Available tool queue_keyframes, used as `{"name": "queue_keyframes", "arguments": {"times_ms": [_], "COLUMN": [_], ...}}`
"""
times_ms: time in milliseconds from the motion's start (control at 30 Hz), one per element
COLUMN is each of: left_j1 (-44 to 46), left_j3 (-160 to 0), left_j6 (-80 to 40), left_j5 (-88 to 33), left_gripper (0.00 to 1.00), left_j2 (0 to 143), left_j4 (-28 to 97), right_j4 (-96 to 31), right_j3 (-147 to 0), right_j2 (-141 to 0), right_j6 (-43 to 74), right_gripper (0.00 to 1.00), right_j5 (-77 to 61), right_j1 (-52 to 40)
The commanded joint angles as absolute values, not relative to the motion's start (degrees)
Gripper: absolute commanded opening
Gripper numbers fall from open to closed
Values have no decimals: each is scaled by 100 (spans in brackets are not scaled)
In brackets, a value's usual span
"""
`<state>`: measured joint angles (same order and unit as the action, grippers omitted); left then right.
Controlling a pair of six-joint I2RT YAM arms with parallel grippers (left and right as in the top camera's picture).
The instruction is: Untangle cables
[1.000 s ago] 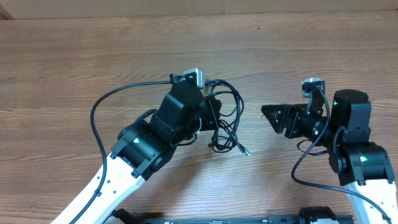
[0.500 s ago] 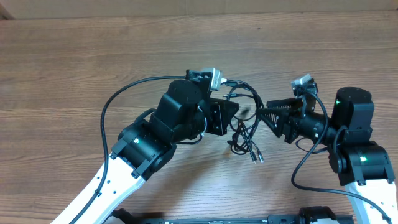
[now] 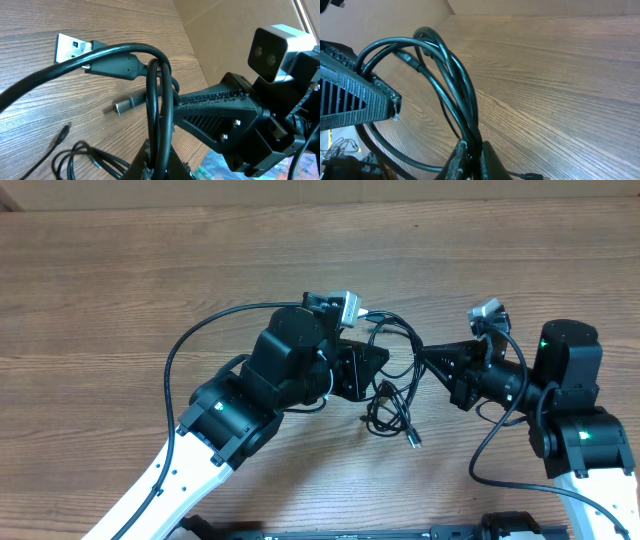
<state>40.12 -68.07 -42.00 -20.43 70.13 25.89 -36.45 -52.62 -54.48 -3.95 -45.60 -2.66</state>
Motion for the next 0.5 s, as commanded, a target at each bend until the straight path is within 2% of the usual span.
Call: {"name": "queue_keyframes", "arguments": {"times_ms": [0, 200, 467], "left_j1": [4016, 4016, 4014], "left_j3": [-6923, -6923, -6923], "left_j6": [-4248, -4276, -5771], "left_j5": [-2176, -1879, -626], "left_gripper": [4, 4, 4], "left_j2": [6901, 6901, 6901], "left_j4": [2530, 2589, 3356], "right_j4": [-3603, -3555, -3520], "right_j3": [-5365, -5365, -5365], "right_j2": [-5371, -5369, -5363], "right_j6": [-458, -272, 478], "right_gripper": [4, 4, 4], "right_j5": [-4595, -4495, -3822], "right_j1": [-255, -248, -248]}}
